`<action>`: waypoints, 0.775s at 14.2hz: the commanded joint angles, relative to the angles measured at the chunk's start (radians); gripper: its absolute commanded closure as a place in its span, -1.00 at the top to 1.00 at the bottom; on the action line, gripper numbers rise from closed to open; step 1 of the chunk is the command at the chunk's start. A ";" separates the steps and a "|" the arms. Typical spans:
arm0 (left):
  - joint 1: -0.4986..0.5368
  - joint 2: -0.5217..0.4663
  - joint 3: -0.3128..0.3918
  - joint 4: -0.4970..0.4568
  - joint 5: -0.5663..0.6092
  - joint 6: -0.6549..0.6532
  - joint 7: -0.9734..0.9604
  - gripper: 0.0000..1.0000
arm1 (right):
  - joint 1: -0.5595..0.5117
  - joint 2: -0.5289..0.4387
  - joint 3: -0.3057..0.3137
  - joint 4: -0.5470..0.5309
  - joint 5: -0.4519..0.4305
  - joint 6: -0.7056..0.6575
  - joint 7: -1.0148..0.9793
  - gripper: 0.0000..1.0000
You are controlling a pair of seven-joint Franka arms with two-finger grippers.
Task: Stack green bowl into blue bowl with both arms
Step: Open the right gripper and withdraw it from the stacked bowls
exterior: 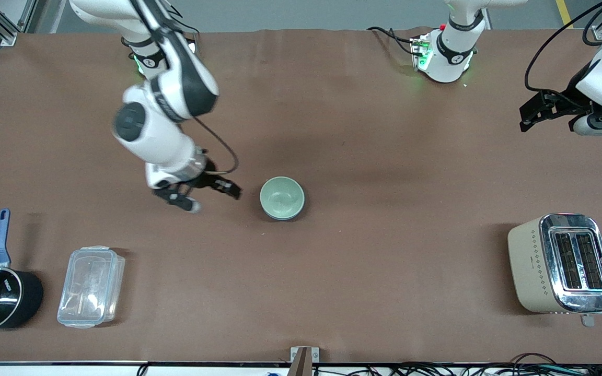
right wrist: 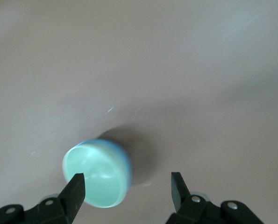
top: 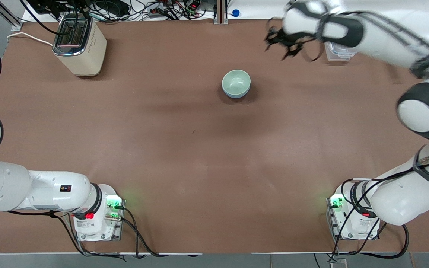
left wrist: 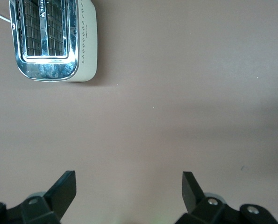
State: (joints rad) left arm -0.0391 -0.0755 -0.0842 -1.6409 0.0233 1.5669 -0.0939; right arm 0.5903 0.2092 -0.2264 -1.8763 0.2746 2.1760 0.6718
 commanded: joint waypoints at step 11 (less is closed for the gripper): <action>-0.005 0.000 0.003 0.004 -0.034 0.013 0.023 1.00 | -0.283 -0.125 -0.156 0.273 -0.252 -0.278 -0.507 1.00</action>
State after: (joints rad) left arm -0.0419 -0.0742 -0.0856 -1.6407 0.0076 1.5741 -0.0937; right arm 0.3554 0.0756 -0.3942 -1.6742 0.0540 1.9498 0.2243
